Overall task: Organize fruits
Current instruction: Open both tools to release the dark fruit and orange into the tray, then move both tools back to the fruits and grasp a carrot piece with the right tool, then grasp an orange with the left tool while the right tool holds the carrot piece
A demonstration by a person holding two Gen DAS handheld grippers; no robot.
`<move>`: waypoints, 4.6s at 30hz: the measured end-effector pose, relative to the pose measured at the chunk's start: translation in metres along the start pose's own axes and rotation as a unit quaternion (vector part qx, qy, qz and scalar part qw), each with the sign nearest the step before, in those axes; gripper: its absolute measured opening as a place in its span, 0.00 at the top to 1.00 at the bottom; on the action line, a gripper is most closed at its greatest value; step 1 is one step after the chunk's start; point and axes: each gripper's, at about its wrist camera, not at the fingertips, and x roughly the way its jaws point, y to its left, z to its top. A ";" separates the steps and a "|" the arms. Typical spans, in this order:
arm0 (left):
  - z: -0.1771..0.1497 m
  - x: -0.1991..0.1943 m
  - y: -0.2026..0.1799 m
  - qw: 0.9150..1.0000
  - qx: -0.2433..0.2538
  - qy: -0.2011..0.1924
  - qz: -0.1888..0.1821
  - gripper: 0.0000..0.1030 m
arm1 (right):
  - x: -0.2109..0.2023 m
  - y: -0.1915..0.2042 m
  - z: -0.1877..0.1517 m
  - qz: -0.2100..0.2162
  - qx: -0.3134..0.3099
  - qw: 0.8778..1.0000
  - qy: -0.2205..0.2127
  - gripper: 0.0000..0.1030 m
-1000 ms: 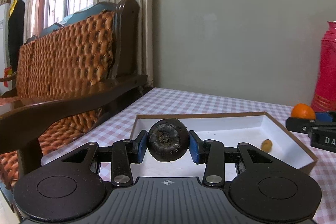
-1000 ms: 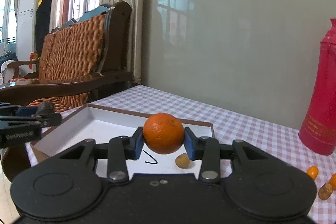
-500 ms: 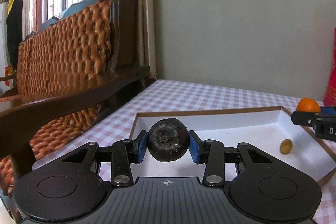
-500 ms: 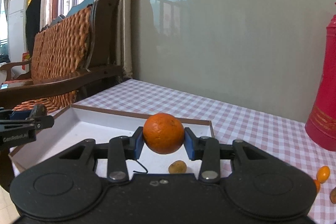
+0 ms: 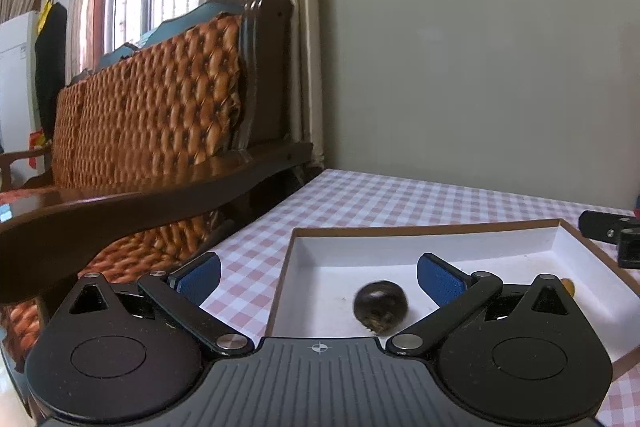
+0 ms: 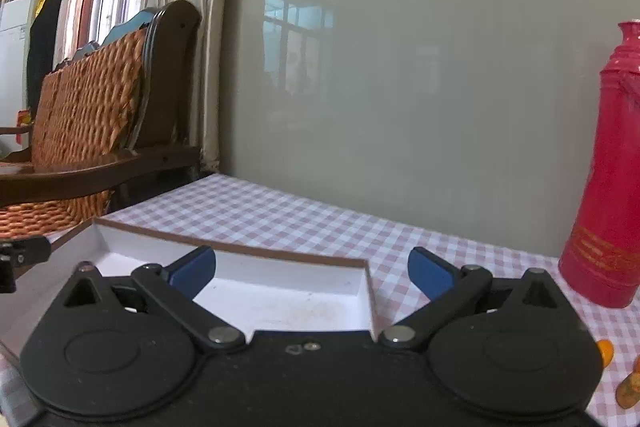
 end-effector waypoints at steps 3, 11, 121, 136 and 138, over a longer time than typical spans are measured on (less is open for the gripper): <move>-0.001 0.000 0.000 1.000 -0.001 0.004 -0.003 0.00 | -0.001 0.003 -0.001 0.003 -0.003 1.000 0.001 0.06; 0.000 -0.006 -0.001 1.000 -0.002 0.000 0.003 0.00 | -0.001 0.003 0.002 0.009 -0.002 1.000 0.007 0.06; -0.033 -0.026 -0.393 0.942 0.162 0.110 -0.274 0.63 | -0.082 -0.276 -0.105 -0.182 0.138 0.961 0.158 0.80; -0.024 -0.054 -0.370 0.947 0.152 0.078 -0.271 0.64 | -0.101 -0.269 -0.090 -0.189 0.143 0.963 0.131 0.81; -0.020 -0.060 -0.361 0.948 0.151 0.070 -0.270 0.64 | -0.105 -0.265 -0.086 -0.188 0.143 0.963 0.127 0.81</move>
